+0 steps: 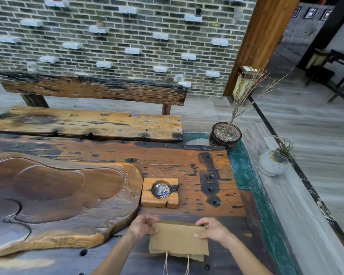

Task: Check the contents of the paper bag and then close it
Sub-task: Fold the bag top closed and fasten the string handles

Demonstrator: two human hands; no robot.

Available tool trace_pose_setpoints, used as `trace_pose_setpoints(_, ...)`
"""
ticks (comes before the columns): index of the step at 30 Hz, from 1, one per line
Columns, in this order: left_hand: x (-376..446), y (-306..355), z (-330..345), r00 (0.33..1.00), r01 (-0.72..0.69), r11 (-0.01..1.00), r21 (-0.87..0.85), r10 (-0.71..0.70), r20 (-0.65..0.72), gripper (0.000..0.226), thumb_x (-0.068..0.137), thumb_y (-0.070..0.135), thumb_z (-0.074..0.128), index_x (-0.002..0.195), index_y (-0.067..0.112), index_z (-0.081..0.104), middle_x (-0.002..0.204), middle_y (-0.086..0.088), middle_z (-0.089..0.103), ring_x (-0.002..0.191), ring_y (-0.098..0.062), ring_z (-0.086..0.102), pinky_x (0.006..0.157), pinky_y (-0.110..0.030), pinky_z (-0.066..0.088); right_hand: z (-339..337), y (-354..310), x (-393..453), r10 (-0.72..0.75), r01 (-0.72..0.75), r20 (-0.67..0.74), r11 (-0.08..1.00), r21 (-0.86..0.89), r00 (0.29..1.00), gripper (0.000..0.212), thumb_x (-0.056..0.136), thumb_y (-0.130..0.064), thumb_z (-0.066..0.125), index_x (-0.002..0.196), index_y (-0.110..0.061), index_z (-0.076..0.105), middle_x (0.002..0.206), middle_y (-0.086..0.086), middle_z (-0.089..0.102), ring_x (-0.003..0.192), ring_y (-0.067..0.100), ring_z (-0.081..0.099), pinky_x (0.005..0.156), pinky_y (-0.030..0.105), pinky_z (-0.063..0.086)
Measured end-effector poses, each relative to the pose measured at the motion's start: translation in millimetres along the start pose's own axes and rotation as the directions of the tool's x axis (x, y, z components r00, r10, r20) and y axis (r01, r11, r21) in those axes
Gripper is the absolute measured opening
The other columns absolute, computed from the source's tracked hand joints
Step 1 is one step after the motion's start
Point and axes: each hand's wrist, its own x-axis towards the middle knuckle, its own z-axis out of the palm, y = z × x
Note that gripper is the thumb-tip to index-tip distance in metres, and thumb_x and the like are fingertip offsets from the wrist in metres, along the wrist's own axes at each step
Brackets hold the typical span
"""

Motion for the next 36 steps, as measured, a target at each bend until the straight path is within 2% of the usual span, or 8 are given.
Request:
trace_pose_setpoints(4, 9.4, -11.5, 4.5, 0.995, -0.006, 0.991, 0.134, 0.018, -0.093, 0.039, 0.068, -0.027, 0.067, 0.072, 0.012, 0.069, 0.072, -0.002, 0.045, 0.066, -0.018, 0.049, 0.085, -0.047, 0.057, 7.9, 1.7, 1.6, -0.071, 0.056, -0.085, 0.984, -0.172, 0.994, 0.043, 0.068, -0.025, 0.087, 0.105, -0.032, 0.067, 0.114, -0.007, 0.068, 0.104, 0.010, 0.064, 0.096, 0.025, 0.051)
trace_pose_setpoints(8, 16.9, -20.0, 7.7, 0.981, -0.086, 0.912, 0.401, 0.149, -0.128, 0.045, 0.064, -0.010, 0.076, 0.058, 0.033, 0.066, 0.062, 0.010, 0.058, 0.065, -0.009, 0.052, 0.069, -0.020, 0.053, 13.3, 4.9, 5.9, -0.130, 0.074, -0.172, 0.952, -0.296, 0.976, 0.028, 0.077, -0.025, 0.082, 0.101, -0.033, 0.069, 0.118, -0.001, 0.066, 0.112, 0.013, 0.061, 0.098, 0.022, 0.043)
trace_pose_setpoints(11, 18.4, -16.5, 8.4, 0.977, -0.107, 0.840, 0.532, 0.187, -0.099, 0.032, 0.071, 0.004, 0.078, 0.065, 0.033, 0.065, 0.070, 0.010, 0.062, 0.070, -0.001, 0.053, 0.061, -0.006, 0.037, 15.5, 3.5, 6.0, -0.195, 0.093, -0.211, 0.905, -0.415, 0.958, 0.021, 0.083, -0.034, 0.076, 0.102, -0.034, 0.068, 0.119, 0.000, 0.056, 0.121, 0.016, 0.051, 0.103, 0.028, 0.038)
trace_pose_setpoints(16, 30.3, -13.7, 8.1, 0.981, -0.163, 0.716, 0.679, 0.192, 0.033, 0.019, 0.073, 0.025, 0.077, 0.091, 0.032, 0.077, 0.113, 0.009, 0.071, 0.109, -0.011, 0.065, 0.095, -0.023, 0.049, 15.3, -16.2, 9.0, -0.338, 0.220, -0.103, 0.787, -0.576, 0.936, 0.033, 0.090, -0.032, 0.067, 0.123, -0.027, 0.067, 0.131, -0.007, 0.061, 0.125, 0.014, 0.052, 0.107, 0.027, 0.040)
trace_pose_setpoints(20, 34.2, -7.0, 19.7, 0.976, -0.219, 0.640, 0.737, 0.148, 0.161, 0.031, 0.079, 0.032, 0.071, 0.108, 0.043, 0.071, 0.107, 0.010, 0.076, 0.103, -0.008, 0.067, 0.092, -0.030, 0.053, 33.3, -40.5, 11.8, -0.323, 0.263, -0.001, 0.772, -0.579, 0.946, 0.033, 0.093, -0.035, 0.063, 0.124, -0.028, 0.067, 0.130, -0.003, 0.067, 0.123, 0.020, 0.060, 0.106, 0.036, 0.046)
trace_pose_setpoints(24, 34.1, -2.9, 34.4, 0.963, -0.268, 0.583, 0.767, 0.184, 0.196, 0.027, 0.082, 0.038, 0.066, 0.108, 0.047, 0.067, 0.100, 0.006, 0.076, 0.099, -0.014, 0.068, 0.086, -0.035, 0.055, 51.1, -55.3, 14.4, -0.334, 0.292, 0.050, 0.729, -0.619, 0.941, 0.037, 0.094, -0.041, 0.059, 0.060, -0.026, 0.055, 0.077, 0.002, 0.065, 0.082, 0.029, 0.061, 0.071, 0.039, 0.049)
trace_pose_setpoints(27, 35.8, -4.8, 37.9, 0.966, -0.245, 0.549, 0.799, 0.210, 0.152, 0.022, 0.084, 0.044, 0.065, 0.105, 0.043, 0.071, 0.101, 0.007, 0.075, 0.103, -0.017, 0.065, 0.084, -0.036, 0.051, 52.9, -56.0, 13.8, -0.377, 0.322, 0.045, 0.718, -0.617, 0.925, 0.051, 0.094, -0.042, 0.058, 0.049, -0.024, 0.041, 0.057, -0.004, 0.046, 0.068, 0.025, 0.049, 0.061, 0.036, 0.038)
trace_pose_setpoints(36, 36.4, -1.6, 26.9, 0.994, -0.096, 0.697, 0.710, 0.110, 0.026, 0.019, 0.077, 0.048, 0.074, 0.059, 0.050, 0.067, 0.078, 0.029, 0.066, 0.100, -0.002, 0.060, 0.089, -0.035, 0.038, 32.6, -29.5, 23.1, -0.373, 0.335, 0.052, 0.753, -0.567, 0.926, 0.036, 0.095, -0.048, 0.052, 0.091, -0.015, 0.067, 0.079, -0.001, 0.071, 0.074, 0.019, 0.060, 0.072, 0.034, 0.049)
